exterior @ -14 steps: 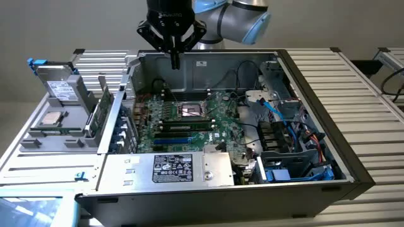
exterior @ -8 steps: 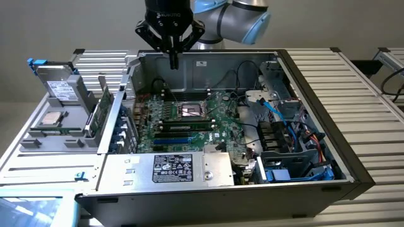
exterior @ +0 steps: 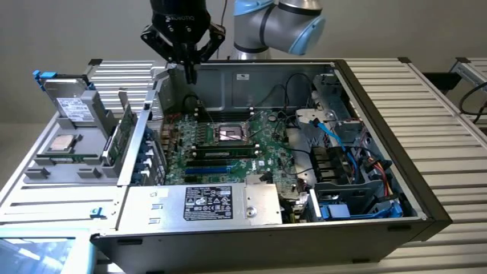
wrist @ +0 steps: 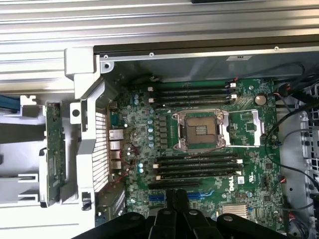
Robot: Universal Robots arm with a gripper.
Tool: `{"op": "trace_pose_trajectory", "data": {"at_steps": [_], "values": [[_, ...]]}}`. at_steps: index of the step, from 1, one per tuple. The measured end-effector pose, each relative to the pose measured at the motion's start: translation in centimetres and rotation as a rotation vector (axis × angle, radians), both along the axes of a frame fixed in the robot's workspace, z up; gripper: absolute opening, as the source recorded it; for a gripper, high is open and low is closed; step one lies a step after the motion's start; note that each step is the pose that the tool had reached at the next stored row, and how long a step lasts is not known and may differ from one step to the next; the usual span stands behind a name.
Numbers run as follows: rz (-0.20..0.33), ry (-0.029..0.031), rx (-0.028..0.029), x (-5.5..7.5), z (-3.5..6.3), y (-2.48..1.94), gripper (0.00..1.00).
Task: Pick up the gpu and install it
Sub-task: 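Reach for the gpu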
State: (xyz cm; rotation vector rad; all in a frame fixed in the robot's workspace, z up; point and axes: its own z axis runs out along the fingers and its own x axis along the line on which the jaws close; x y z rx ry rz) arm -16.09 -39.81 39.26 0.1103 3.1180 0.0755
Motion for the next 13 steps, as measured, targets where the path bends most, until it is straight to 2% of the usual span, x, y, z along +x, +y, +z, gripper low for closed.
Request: {"op": "trace_pose_trajectory", "data": {"at_steps": [13], "values": [[0.000, 0.0000, 0.0001, -5.9, -0.17, 0.44, 0.12]]}}
